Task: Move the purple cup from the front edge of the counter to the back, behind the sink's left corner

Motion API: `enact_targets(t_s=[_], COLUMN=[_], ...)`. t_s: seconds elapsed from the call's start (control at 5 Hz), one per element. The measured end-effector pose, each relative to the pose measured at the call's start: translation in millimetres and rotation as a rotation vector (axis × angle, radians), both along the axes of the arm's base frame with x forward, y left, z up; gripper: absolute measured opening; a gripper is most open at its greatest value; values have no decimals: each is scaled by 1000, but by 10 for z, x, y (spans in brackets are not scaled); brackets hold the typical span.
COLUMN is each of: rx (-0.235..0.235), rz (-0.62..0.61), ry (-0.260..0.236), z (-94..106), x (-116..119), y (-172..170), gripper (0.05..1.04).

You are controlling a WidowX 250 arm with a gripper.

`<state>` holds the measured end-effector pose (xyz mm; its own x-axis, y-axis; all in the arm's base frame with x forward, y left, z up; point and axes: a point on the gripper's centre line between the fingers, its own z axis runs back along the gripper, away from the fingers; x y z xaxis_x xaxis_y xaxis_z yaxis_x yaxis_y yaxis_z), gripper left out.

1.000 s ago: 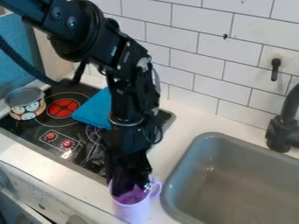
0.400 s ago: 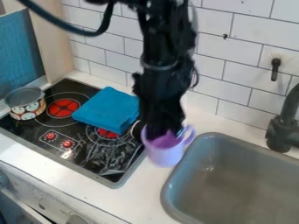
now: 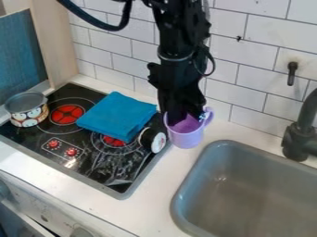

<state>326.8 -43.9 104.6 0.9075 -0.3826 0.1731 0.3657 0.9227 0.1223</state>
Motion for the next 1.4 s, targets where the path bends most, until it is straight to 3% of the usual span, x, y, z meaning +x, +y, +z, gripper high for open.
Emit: enact_targets(t_s=[0.2, 0.8, 1.0, 1.2, 1.4], rx=[-1, -34, -40, -49, -51], rz=[9, 27, 31, 38, 41], ry=[-37, -3, 96, 148, 156], z=[-108, -193, -340, -484, -505], x=[164, 646, 707, 726, 762], y=[-12, 34, 9, 8, 6], gripper=[94, 94, 94, 94, 93])
